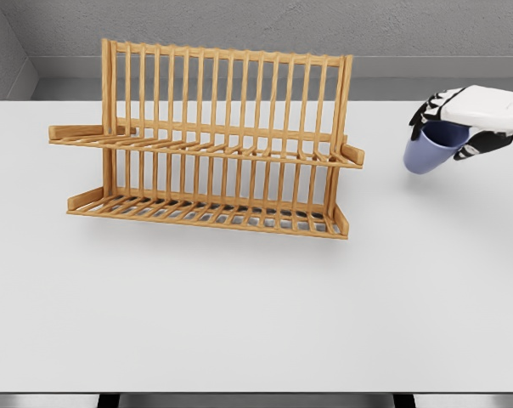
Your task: Right arm put cup on second shelf
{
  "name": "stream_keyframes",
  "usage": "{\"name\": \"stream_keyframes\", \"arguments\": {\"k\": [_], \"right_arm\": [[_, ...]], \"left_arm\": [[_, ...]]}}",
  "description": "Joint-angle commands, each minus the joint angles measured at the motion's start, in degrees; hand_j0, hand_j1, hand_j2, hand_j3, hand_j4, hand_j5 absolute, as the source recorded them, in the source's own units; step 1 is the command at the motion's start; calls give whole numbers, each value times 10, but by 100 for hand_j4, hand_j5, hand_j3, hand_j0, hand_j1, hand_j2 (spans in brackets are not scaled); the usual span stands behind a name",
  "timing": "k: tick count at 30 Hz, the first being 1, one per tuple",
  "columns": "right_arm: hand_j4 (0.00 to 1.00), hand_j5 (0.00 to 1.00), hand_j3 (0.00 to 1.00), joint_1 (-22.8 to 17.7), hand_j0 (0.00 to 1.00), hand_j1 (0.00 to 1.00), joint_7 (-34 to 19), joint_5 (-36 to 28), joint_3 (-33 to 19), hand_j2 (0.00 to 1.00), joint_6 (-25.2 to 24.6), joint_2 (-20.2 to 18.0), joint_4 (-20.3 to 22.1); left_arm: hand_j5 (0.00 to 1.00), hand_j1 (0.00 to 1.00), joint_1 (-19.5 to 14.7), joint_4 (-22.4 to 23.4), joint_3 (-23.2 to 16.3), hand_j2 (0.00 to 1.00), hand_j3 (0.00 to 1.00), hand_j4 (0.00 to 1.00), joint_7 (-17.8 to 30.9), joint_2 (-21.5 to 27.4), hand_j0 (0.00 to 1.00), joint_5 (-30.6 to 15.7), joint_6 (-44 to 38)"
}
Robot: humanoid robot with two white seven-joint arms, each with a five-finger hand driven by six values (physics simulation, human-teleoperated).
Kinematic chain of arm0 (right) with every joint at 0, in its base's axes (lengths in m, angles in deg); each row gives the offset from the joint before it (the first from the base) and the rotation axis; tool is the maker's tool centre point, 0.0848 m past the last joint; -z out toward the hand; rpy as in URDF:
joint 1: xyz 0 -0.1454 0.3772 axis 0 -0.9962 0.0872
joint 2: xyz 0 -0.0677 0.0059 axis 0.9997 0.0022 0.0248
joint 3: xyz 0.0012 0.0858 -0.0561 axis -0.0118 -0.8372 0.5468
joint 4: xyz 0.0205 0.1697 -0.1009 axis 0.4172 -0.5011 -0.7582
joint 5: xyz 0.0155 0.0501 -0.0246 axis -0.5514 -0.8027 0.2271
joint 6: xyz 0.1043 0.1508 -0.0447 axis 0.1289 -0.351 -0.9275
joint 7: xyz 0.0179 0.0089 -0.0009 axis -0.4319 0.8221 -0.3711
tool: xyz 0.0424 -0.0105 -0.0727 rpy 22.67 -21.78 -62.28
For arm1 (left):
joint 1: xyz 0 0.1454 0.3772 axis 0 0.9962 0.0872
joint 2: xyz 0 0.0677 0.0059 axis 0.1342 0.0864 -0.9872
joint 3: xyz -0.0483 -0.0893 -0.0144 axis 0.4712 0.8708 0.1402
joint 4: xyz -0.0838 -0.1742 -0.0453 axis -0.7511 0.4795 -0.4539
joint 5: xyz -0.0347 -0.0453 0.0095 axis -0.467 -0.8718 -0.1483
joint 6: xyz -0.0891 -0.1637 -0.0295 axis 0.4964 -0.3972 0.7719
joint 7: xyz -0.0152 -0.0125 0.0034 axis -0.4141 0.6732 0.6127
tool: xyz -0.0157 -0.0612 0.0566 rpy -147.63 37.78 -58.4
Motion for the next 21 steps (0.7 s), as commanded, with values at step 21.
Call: {"name": "stream_keyframes", "arguments": {"k": [21], "right_arm": [[56, 56, 56, 40, 56, 56, 0, 21, -32, 56, -2, 20, 181]], "left_arm": [[100, 100, 0, 0, 0, 100, 100, 100, 0, 0, 100, 0, 0]]}}
